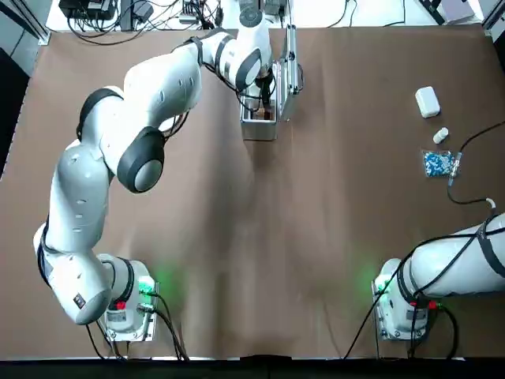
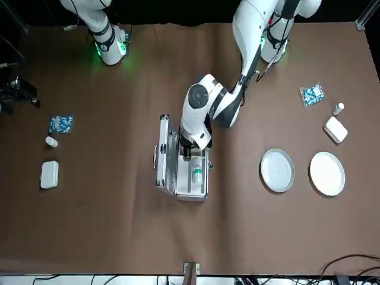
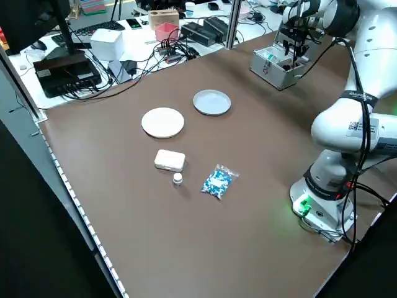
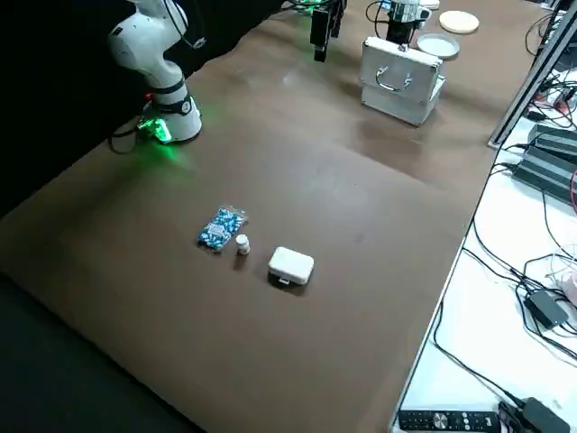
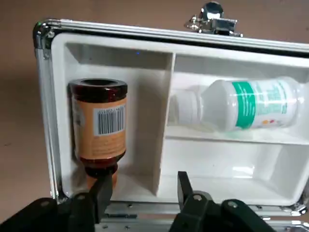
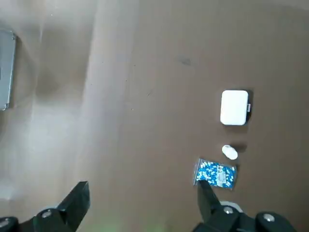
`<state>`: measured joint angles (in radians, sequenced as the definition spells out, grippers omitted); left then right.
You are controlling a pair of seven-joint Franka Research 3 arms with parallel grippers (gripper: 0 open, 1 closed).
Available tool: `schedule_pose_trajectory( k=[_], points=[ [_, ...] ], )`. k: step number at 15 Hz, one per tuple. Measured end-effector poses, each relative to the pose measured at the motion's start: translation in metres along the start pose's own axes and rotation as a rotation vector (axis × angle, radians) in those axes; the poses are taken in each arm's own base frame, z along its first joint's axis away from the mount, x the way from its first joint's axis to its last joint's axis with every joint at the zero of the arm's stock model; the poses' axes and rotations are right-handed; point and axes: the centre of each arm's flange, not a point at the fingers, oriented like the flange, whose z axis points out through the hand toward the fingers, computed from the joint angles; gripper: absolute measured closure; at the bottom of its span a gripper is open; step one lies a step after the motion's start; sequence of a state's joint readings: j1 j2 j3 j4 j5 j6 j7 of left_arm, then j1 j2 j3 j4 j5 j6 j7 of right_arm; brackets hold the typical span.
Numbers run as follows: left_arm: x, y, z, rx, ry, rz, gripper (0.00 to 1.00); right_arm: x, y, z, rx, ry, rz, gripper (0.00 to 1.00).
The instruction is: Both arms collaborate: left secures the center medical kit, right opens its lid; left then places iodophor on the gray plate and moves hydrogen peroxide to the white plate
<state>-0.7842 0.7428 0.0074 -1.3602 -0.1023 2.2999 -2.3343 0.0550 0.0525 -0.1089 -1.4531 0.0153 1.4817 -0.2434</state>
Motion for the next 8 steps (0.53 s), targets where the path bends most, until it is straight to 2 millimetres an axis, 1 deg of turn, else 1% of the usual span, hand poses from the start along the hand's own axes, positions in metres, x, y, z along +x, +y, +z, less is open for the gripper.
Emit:
schedule_pose_trajectory(
  k=[4, 8],
  points=[
    [-0.002, -0.003, 0.002, 0.002, 0.001, -0.009, 0.37, 0.001, 0.0, -0.001, -0.003, 0.006, 0.0, 0.01],
    [-0.012, -0.017, 0.012, 0.014, 0.01, 0.011, 0.37, 0.001, 0.0, -0.001, -0.005, 0.006, 0.001, 0.01]
  ],
)
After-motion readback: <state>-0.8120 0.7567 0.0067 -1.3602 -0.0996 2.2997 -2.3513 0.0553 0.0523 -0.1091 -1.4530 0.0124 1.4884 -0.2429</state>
